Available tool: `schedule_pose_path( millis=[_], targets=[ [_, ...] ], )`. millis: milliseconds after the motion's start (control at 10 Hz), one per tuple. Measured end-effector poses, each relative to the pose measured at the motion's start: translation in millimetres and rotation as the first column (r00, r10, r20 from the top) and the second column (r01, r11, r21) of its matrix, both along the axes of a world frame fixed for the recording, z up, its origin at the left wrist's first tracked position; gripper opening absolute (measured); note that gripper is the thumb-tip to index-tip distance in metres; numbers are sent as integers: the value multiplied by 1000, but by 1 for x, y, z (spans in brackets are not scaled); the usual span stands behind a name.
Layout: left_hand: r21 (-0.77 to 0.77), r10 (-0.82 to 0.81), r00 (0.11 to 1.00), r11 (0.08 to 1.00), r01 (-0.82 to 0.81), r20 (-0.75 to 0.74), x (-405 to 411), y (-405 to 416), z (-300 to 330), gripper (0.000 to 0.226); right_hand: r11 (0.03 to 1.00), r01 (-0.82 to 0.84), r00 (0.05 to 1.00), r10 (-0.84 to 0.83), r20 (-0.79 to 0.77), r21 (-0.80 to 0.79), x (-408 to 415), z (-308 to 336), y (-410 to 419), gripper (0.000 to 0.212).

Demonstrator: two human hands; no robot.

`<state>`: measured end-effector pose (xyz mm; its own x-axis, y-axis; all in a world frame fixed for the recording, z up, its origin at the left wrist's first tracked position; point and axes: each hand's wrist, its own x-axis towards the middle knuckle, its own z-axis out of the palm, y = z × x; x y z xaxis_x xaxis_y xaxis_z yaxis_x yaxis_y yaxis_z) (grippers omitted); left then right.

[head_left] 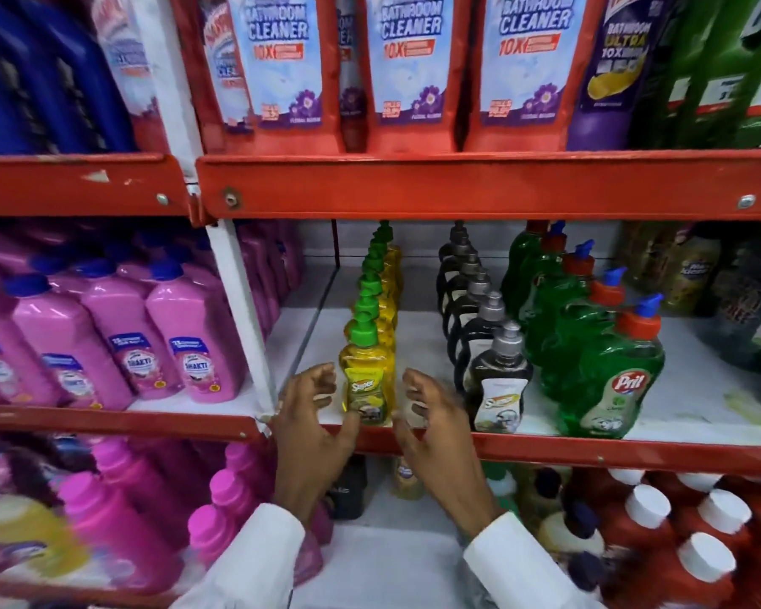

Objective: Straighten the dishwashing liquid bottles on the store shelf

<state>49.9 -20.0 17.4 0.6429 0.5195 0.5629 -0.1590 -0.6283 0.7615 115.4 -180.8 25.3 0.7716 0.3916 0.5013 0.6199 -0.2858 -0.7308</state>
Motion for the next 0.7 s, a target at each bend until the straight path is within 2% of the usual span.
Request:
schedule_pose_path(
  millis=[100,200,500,600,700],
  targets=[
    [60,-109,982,991,120,-157,6,11,0,57,989,-50,998,45,-43,-138,13,0,10,51],
    [55,-170,969,982,182,-180,9,18,-1,45,986,-51,998,43,-56,-159,18,-2,11,47],
    [27,-217,962,974,225,-165,7,25,-4,46,995,-45,990,32,-138,-92,10,3,11,46],
    [56,-195,969,977,205,-149,4,23,-1,60,998,49,993,-45,-108,32,-6,10,1,42],
    [173,-55,998,983,57,-17,-5,17,16,70,895,234,956,-284,80,381,-32,33,-27,27]
  ],
)
